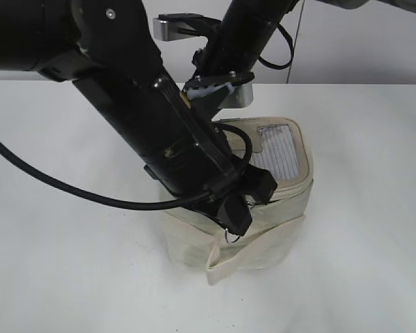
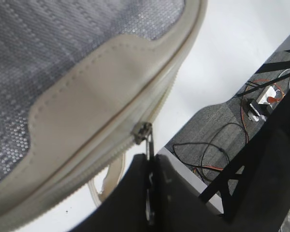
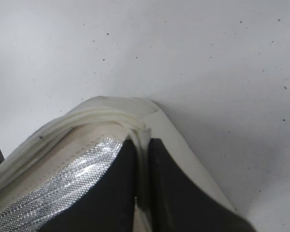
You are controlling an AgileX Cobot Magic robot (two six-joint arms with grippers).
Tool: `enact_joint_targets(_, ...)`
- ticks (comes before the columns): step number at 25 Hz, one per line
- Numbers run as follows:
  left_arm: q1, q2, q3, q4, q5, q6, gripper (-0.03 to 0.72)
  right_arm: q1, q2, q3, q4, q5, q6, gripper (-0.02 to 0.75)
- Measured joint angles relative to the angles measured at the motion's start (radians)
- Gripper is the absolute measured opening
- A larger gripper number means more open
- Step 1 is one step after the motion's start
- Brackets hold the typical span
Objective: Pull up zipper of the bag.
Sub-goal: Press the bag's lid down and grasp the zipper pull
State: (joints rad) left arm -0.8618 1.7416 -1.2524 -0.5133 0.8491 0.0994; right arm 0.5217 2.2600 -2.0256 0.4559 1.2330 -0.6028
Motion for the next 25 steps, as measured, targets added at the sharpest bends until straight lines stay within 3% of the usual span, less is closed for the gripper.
enact_joint_targets(9,-0.005,-0.001,0.0,0.07,0.036,0.003,0.017,0.0,0.0,0.0,0.0,0.0,0.017,0.049)
enact_joint_targets(13,-0.01,-0.004,-0.002,0.073,0.061,0.004,0.152,0.0,0.0,0.0,-0.003,0.0,0.036,0.071)
enact_joint_targets(17,-0.012,-0.026,-0.024,0.088,0.083,0.006,0.351,-0.002,-0.007,0.0,-0.005,-0.006,0.074,0.24)
enact_joint_targets(21,-0.012,-0.083,-0.052,0.208,0.089,0.007,0.396,-0.007,-0.032,-0.001,-0.059,-0.008,0.119,0.401)
enact_joint_targets(25,-0.007,-0.114,-0.09,0.344,0.09,0.007,0.404,-0.033,-0.071,-0.001,-0.087,-0.008,0.148,0.437)
